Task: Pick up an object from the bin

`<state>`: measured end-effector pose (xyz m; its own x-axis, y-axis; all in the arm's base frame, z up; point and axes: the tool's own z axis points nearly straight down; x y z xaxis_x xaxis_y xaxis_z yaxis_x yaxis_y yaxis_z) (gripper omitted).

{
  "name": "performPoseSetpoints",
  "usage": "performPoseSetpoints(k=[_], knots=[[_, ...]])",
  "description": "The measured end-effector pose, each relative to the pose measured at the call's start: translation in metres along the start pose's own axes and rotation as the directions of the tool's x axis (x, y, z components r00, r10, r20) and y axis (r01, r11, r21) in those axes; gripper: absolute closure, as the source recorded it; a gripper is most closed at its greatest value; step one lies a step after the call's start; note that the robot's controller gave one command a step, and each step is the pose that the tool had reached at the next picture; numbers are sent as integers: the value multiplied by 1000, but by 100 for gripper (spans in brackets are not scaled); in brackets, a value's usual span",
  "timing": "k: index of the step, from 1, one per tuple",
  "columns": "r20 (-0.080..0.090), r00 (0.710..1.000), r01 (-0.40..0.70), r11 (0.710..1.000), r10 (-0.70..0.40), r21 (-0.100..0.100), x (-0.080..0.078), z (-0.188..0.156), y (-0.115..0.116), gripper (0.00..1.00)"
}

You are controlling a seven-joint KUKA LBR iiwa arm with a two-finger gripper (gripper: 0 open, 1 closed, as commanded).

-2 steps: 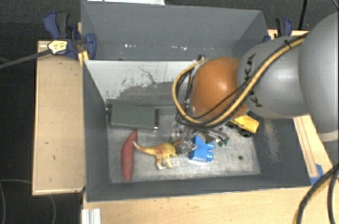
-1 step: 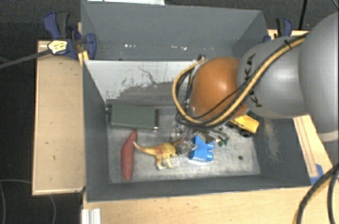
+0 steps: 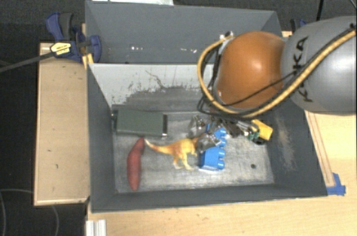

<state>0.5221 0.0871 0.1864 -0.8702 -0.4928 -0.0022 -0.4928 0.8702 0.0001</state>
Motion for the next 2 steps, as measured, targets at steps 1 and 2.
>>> performPoseSetpoints(k=[1, 2], knots=[[0, 1000, -1, 1000, 1, 0, 0, 0, 0, 100], [-6, 997, 75, 997, -75, -3, 3, -16, -1, 100]])
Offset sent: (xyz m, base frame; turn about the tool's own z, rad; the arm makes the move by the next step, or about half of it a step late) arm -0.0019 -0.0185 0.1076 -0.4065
